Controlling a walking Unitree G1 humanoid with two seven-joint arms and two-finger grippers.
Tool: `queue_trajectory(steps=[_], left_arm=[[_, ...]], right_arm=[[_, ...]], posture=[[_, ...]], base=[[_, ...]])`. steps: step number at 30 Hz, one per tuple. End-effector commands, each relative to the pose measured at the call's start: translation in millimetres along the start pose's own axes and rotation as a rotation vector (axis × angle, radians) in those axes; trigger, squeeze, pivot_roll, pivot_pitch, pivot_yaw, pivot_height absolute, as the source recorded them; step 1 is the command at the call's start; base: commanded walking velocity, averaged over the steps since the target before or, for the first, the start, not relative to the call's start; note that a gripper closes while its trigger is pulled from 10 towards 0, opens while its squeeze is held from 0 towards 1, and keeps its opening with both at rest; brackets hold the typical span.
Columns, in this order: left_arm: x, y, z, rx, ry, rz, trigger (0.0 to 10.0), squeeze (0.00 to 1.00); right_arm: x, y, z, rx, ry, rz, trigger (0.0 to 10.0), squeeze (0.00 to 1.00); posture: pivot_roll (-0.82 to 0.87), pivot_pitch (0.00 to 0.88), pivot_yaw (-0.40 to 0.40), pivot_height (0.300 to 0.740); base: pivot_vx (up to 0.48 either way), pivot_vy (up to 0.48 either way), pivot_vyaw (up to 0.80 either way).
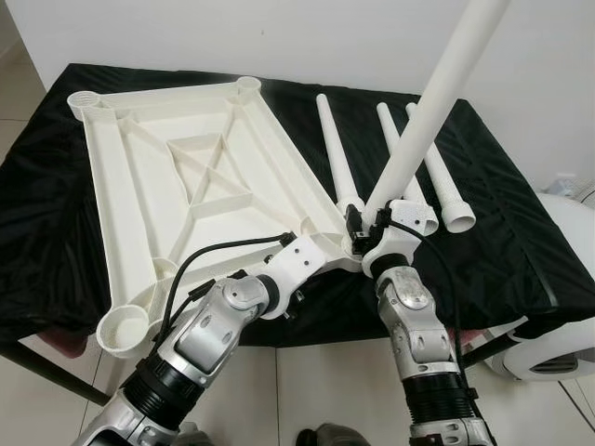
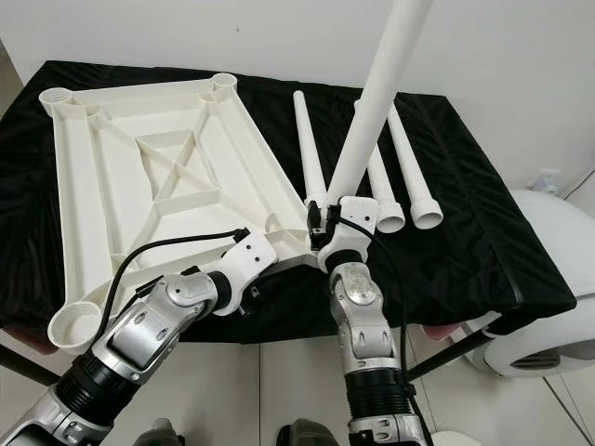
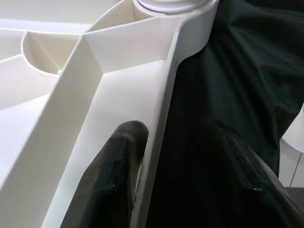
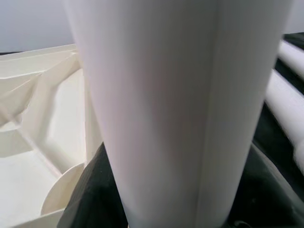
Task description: Building children table
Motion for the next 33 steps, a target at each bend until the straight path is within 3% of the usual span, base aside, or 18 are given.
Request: queue_trajectory(steps=[1, 14, 21, 22, 24, 25, 26, 27, 29, 30, 33], left_arm=[[1.9, -9.6, -10, -0.011, 0.044, -0.068, 10.0, 0.00], [1.7, -8.4, -10, -0.006, 0.044, -0.067, 10.0, 0.00], [1.3, -9.4, -9, -0.007, 0.039, -0.068, 10.0, 0.00], [1.3, -9.9, -9, -0.007, 0.035, -0.071, 4.2, 0.00], [1.3, -9.9, -9, -0.007, 0.035, -0.071, 4.2, 0.00], [1.2, -10.1, -9, -0.008, 0.033, -0.072, 1.1, 0.00], [1.2, -10.1, -9, -0.008, 0.033, -0.072, 1.1, 0.00], [1.0, -10.5, -8, -0.005, 0.028, -0.075, 0.0, 0.00], [1.4, -9.4, -8, -0.008, 0.029, -0.066, 0.0, 0.00], [2.2, -7.6, -8, -0.010, 0.037, -0.055, 10.0, 0.00], [3.3, -5.7, -9, -0.013, 0.043, -0.046, 10.0, 0.00]], right_arm=[[-0.9, -18.4, 5, 0.004, -0.055, 0.037, 10.0, 0.00], [-6.6, -37.4, -9, 0.026, -0.039, 0.251, 10.0, 0.00], [-7.8, -36.1, -6, 0.042, -0.068, 0.322, 10.0, 0.00], [-7.6, -35.9, -5, 0.043, -0.070, 0.325, 10.0, 0.00], [-7.6, -35.9, -5, 0.043, -0.070, 0.325, 10.0, 0.00], [-7.5, -35.6, -5, 0.046, -0.074, 0.331, 10.0, 0.00], [-7.5, -35.6, -5, 0.046, -0.074, 0.331, 10.0, 0.00], [-7.4, -35.1, -4, 0.049, -0.078, 0.336, 10.0, 0.00], [-7.4, -34.8, -4, 0.051, -0.081, 0.340, 10.0, 0.00], [-7.6, -34.4, -3, 0.059, -0.089, 0.351, 10.0, 0.00], [-7.8, -35.1, -2, 0.061, -0.094, 0.360, 10.0, 0.00]], posture=[[-0.01, 0.019, -0.078, 0.740], [-0.01, 0.012, -0.076, 0.740], [-0.01, 0.012, -0.076, 0.740], [-0.01, 0.010, -0.076, 0.740], [-0.01, 0.010, -0.076, 0.740], [-0.01, 0.009, -0.075, 0.740], [-0.01, 0.009, -0.075, 0.740], [-0.01, 0.008, -0.076, 0.740], [-0.01, 0.007, -0.075, 0.740], [-0.01, 0.006, -0.076, 0.740], [-0.01, 0.004, -0.076, 0.740]], base=[[0.000, 0.000, 0.00], [0.000, 0.000, 0.00], [0.000, 0.000, 0.00], [0.000, 0.000, 0.00], [0.000, 0.000, 0.00], [0.000, 0.000, 0.00], [0.000, 0.000, 0.00], [0.000, 0.000, 0.00], [0.000, 0.000, 0.00], [0.000, 0.000, 0.00], [0.000, 0.000, 0.00]])
Point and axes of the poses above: a point about 5 cm out from each wrist's last joint towards the gripper, its own x axis pointing out of the wrist towards the gripper, its own z axis along the axis of the wrist's last joint, y = z × x, the point moved 2 cm from there along x, pointing out of the wrist towards the gripper, and after that the axes turned 10 degrees about -x, right-handed, at the moved point
